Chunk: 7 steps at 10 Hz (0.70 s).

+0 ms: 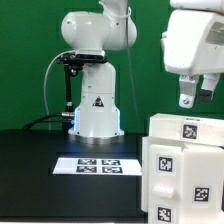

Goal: Assemble cabinet

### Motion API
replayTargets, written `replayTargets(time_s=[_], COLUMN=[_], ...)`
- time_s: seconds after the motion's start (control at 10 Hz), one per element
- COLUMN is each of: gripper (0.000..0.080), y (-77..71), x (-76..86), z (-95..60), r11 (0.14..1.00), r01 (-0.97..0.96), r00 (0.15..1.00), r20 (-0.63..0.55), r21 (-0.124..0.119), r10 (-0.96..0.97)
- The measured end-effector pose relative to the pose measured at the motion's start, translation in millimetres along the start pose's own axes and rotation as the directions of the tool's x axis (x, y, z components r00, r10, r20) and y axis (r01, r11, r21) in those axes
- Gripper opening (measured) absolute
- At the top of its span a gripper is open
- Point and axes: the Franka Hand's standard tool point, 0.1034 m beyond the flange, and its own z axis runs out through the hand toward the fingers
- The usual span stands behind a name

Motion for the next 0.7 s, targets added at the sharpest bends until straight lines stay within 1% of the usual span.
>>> replayTargets(time_s=[0.1,0.3,0.4,0.6,0.7], gripper=[0.0648,0.0648,0.0648,0.0648,0.0648], y=[-0.8,-2.1,-3.4,-10.1,-13.6], x=[0.8,-2.4,-2.8,-0.6,3.1], z=[1.3,5.6,7.7,13.9,16.2], r11=[0.999,0.993,0.996,0.996,0.997], r01=[0.040,0.120,0.086,0.085,0.079], r00=[0.999,0.993,0.996,0.996,0.997], r20=[0.001,0.006,0.009,0.015,0.010], r21=[-0.004,0.005,0.009,0.018,0.015], r10=[-0.040,-0.120,-0.086,-0.085,-0.079])
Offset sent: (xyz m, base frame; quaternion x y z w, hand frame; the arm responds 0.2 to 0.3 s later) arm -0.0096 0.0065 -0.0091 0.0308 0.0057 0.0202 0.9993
